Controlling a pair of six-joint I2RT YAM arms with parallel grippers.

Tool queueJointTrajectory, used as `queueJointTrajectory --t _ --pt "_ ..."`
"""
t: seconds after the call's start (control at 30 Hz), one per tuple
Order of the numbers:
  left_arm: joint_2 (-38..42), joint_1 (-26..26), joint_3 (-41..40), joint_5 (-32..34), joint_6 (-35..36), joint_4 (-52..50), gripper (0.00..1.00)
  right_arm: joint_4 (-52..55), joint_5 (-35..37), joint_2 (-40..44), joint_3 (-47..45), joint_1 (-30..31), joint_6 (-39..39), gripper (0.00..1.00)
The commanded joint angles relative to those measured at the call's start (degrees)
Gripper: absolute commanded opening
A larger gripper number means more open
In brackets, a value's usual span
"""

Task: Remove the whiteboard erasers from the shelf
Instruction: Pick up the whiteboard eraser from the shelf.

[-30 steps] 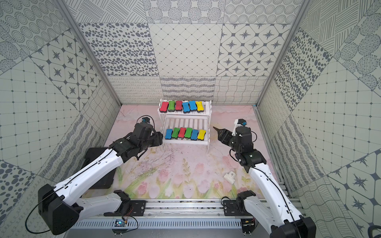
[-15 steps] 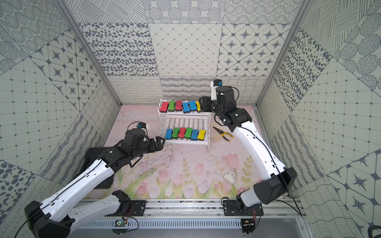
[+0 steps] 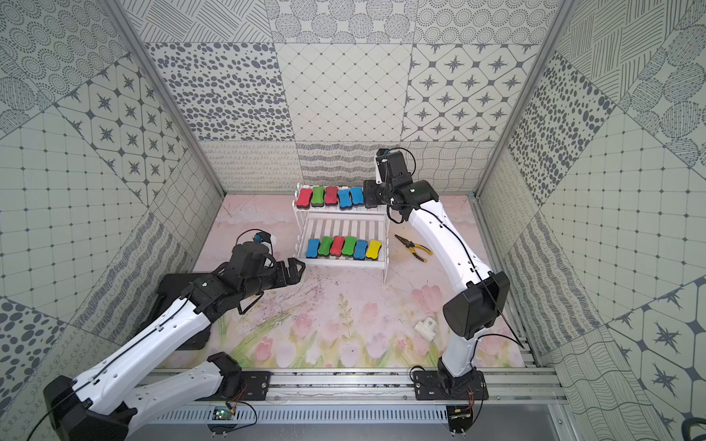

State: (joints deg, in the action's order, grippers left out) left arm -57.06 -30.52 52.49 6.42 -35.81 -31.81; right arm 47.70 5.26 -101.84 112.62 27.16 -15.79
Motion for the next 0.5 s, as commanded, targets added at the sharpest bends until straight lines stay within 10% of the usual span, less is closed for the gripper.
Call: queueJointTrajectory --t 0.0,0.47 --pt "-0.33 0.37 0.16 -0.89 0.13 -0.47 1.00 -0.01 0.02 -0.54 1.57 0.50 0.93 0.60" --pt "-0.82 0.90 -0.01 -1.34 -0.66 -0.31 1.00 0.02 4.32 -0.09 -1.57 0.77 0.55 0.54"
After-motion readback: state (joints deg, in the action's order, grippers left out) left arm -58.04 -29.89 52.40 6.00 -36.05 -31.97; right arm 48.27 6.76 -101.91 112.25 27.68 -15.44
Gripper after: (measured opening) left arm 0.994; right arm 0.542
